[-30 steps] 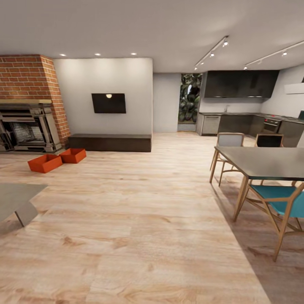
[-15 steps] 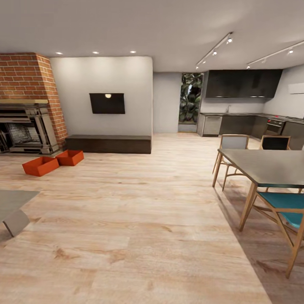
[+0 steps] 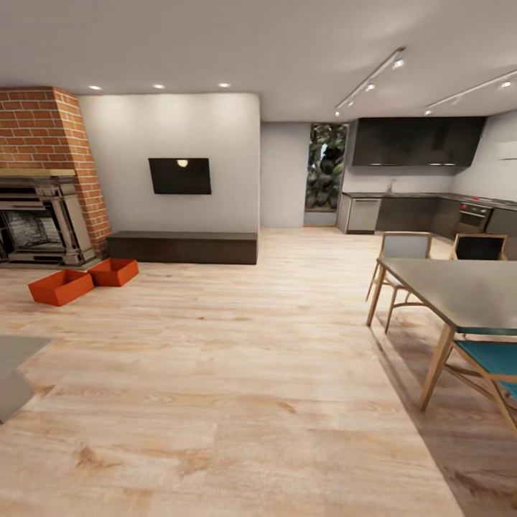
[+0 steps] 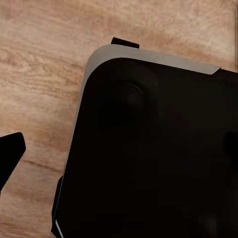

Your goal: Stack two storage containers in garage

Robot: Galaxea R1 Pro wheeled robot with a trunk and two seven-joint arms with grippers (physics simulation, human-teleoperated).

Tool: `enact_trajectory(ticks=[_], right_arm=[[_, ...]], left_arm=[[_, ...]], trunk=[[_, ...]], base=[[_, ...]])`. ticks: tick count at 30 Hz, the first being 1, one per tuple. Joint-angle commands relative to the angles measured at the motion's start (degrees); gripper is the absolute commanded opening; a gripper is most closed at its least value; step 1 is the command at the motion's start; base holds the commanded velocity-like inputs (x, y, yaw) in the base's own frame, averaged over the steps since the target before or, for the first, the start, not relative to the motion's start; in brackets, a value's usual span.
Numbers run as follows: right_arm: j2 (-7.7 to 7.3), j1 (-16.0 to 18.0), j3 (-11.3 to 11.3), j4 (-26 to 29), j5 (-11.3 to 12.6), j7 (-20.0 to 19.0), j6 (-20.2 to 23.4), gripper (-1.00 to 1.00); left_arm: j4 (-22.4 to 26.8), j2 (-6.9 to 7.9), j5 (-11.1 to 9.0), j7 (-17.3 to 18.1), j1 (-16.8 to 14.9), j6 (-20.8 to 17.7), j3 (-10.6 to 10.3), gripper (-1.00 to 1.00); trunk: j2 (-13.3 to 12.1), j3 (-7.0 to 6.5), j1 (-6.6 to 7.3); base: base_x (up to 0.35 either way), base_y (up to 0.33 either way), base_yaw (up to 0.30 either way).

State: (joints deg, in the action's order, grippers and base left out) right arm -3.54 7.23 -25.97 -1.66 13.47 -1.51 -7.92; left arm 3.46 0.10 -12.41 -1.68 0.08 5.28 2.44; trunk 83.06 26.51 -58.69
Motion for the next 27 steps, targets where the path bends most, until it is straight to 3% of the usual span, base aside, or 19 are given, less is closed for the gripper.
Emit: enact_trajectory(ticks=[1,27], right_arm=[[0.02,0.1,-0.5,-0.2,0.6,-0.2,-0.3,1.00],[-0.07,0.1,-0.5,-0.2,0.6,-0.2,-0.3,1.00]], left_arm=[[0.1,-0.05,-0.1,-0.1,0.0,0.1,0.2,1.00],[0.1,-0.05,-0.1,0.0,0.0,0.1,0.3,1.00]], trunk=[[0.0,0.05,-0.03],[0.0,0.05,-0.03]], base=[[0.333,0.000,0.045],[0.333,0.000,0.259]])
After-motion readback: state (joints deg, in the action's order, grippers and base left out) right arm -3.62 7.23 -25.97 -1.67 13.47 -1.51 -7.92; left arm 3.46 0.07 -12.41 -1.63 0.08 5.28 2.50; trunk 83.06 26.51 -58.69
